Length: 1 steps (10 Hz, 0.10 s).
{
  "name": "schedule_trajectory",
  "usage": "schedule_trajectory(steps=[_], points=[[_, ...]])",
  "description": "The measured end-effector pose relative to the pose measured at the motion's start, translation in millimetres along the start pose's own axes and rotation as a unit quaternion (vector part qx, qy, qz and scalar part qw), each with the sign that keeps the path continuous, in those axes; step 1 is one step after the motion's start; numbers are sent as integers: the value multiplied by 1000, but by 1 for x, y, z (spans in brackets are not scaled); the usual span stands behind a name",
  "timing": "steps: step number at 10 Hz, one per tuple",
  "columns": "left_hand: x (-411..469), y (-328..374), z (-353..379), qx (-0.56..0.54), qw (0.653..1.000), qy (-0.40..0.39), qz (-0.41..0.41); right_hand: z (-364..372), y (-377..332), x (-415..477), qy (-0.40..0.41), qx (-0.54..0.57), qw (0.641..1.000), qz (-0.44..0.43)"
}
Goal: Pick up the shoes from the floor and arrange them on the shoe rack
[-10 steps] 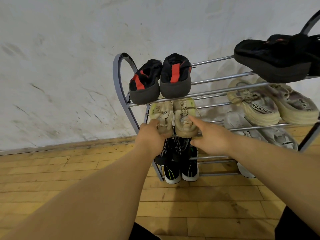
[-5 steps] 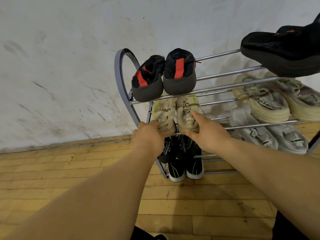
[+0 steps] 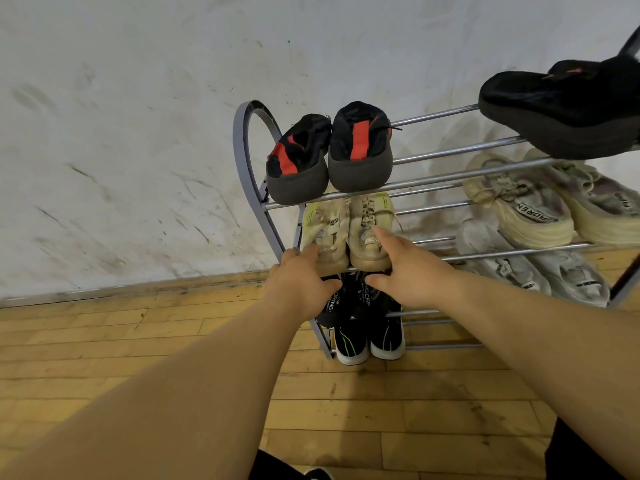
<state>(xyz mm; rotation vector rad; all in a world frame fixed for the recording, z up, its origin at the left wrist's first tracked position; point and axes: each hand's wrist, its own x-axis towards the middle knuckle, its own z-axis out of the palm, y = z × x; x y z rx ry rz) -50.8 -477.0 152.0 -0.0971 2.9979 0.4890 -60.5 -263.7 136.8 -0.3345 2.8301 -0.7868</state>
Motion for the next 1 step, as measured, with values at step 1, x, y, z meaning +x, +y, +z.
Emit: schedule_trajectory(steps=[1], points=[[-4,6,-5,27,999,-29,-8,-15,-3,-14,-4,-36,999,-4]])
